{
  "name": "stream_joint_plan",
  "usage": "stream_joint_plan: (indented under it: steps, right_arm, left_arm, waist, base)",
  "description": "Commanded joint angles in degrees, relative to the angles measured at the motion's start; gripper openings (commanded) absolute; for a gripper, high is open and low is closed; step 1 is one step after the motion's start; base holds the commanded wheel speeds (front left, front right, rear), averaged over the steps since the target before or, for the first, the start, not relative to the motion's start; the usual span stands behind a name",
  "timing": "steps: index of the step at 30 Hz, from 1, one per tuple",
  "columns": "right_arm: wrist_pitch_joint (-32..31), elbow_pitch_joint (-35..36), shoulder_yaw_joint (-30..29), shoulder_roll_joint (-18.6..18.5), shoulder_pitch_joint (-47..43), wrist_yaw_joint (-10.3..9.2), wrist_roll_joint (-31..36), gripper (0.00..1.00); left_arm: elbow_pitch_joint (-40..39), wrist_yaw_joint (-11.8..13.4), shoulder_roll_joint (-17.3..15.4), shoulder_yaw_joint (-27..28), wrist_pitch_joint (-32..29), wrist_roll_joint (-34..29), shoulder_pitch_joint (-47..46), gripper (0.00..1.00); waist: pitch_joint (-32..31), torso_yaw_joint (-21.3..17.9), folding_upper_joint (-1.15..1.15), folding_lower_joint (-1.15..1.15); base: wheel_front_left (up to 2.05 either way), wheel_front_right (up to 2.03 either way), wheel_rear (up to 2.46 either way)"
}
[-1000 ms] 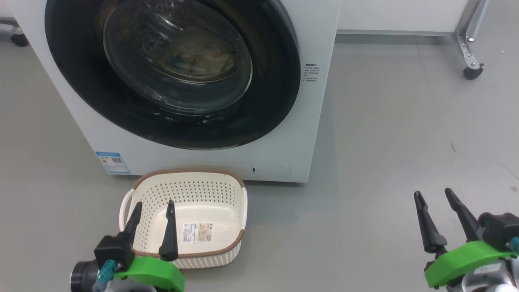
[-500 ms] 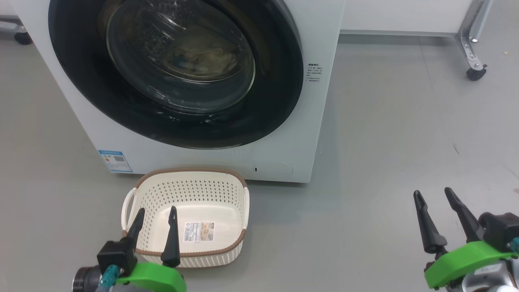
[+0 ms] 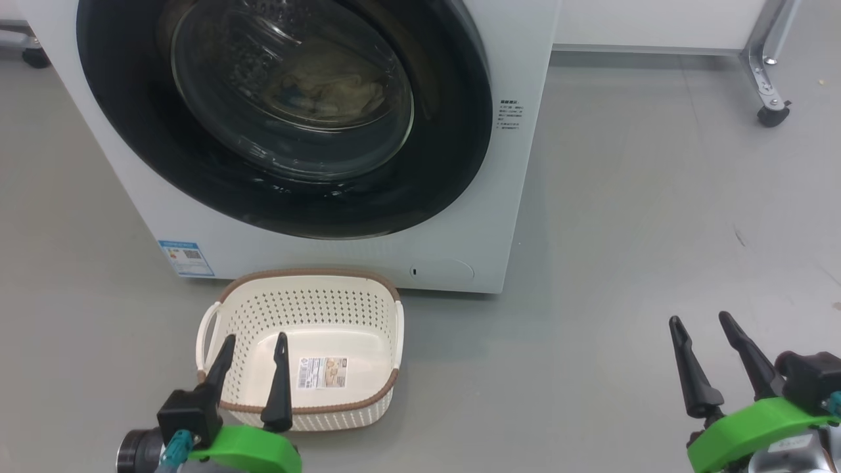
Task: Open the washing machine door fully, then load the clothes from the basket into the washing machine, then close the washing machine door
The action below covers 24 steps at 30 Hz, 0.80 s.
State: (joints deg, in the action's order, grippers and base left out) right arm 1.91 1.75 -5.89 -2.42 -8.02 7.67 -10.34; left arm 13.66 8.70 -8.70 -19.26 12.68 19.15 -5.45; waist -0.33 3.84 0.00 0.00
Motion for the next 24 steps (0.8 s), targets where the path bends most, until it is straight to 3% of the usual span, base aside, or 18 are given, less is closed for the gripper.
stream_joint_plan:
  steps: [1, 10, 11, 14, 24]
  right_arm:
    - [0.06, 1.89, 1.28, -0.46, 1.90, -0.19, -0.53, 1.00]
    - [0.15, 1.62, 1.27, -0.46, 1.94, -0.19, -0.64, 1.00]
    - [0.02, -0.16, 0.15, 0.00, 0.02, 0.00, -0.27, 0.00]
    - [0.01, -3.47, 0.59, 0.22, -0.27, 0.01, -0.25, 0.00]
    - [-0.57, -4.36, 0.54, 0.15, 0.77, 0.00, -6.15, 0.00]
  left_arm:
    - [-2.19, 0.54, -1.29, 1.64, 0.93, -0.48, -2.15, 1.00]
    - [-2.28, 0.26, -2.29, 0.32, 1.37, -2.04, -2.53, 1.00]
    - [-0.51, -0.07, -1.21, -1.51, 0.50, -1.60, -0.02, 0.00]
    - [2.23, -0.08, -0.60, -1.79, 0.32, -1.57, 1.11, 0.00]
    - [2.08, -1.23, -0.23, 0.07, -0.98, 3.91, 1.02, 0.00]
  waist:
    - [0.05, -0.09, 0.00, 0.00]
    - [0.10, -0.25, 0.00, 0.00]
    - [0.09, -0.26, 0.00, 0.00]
    - [0.10, -0.27, 0.00, 0.00]
    - [0.13, -0.53, 0.00, 0.00]
  base:
    - [0.00, 0.00, 0.00]
    - [0.00, 0.00, 0.00]
    - [0.00, 0.00, 0.00]
    - [0.00, 0.00, 0.00]
    - [0.00, 0.00, 0.00]
